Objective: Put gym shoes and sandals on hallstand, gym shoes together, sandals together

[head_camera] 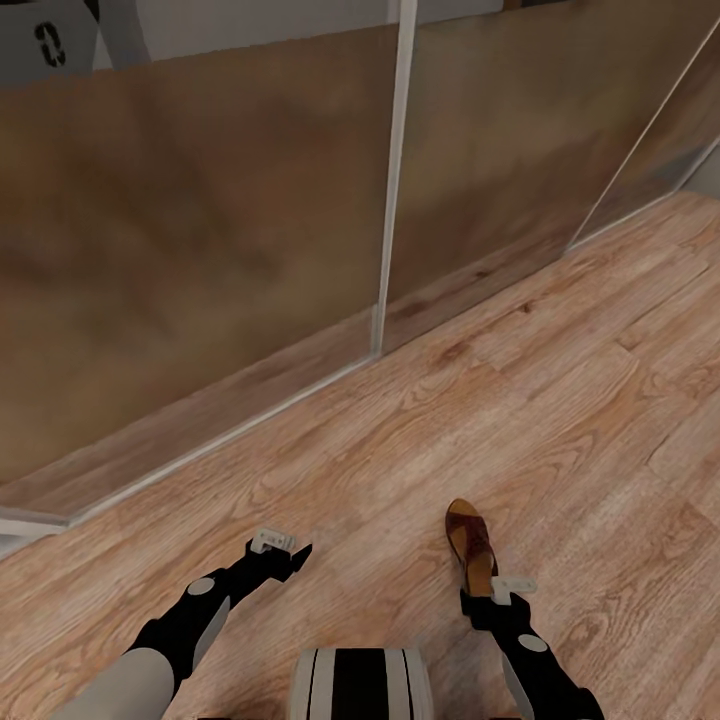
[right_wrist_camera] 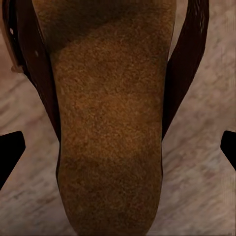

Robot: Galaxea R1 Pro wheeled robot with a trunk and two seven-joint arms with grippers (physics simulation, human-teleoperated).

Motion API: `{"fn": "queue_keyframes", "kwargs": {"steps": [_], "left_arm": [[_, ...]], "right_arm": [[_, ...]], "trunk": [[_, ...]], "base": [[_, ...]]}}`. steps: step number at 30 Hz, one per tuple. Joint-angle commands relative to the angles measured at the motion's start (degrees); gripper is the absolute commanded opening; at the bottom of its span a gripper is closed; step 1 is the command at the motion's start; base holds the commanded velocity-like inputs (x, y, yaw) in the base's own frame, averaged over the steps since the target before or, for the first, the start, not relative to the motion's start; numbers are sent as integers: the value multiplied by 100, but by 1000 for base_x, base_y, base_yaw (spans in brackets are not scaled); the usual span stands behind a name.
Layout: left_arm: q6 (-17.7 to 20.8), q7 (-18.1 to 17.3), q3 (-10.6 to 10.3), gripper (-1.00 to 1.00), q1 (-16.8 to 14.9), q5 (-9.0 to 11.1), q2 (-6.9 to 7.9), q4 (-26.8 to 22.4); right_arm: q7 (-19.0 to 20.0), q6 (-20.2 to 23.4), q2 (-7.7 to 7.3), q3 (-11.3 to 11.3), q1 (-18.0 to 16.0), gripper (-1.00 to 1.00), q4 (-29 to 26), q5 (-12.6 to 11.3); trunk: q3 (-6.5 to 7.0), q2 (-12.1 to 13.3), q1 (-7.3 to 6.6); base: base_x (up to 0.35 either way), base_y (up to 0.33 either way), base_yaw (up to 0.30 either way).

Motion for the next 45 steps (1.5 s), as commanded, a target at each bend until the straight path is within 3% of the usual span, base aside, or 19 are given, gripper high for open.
{"fn": "queue_keyframes", "kwargs": {"steps": [1, 9, 20, 35, 36, 45], "left_arm": [[-33, -16, 17, 100, -3, -40, -1, 5], [-31, -16, 17, 100, -5, -40, -1, 5], [-35, -16, 17, 100, -5, -38, -1, 3], [-35, -16, 24, 100, -5, -35, 1, -1], [-35, -16, 24, 100, -5, -34, 3, -1], [-35, -16, 20, 100, 0, -31, 13, -4]], "right_arm": [[17, -24, 8, -48, -4, 100, 2, 57], [17, -24, 8, -48, -4, 100, 2, 57], [8, -32, 8, -47, -2, 100, 10, 61], [6, -33, 8, -48, 1, 100, 11, 65], [5, -35, 8, -46, 2, -100, 11, 65], [-9, -116, 0, -48, 4, -100, 11, 58]], "trunk": [[-13, -1, -1], [-51, -1, -1], [-308, -16, 27], [-313, -16, 27], [-313, -16, 27], [-313, -16, 27]], "base": [[0, 0, 0], [0, 0, 0], [0, 0, 0], [0, 0, 0], [0, 0, 0], [0, 0, 0]]}}
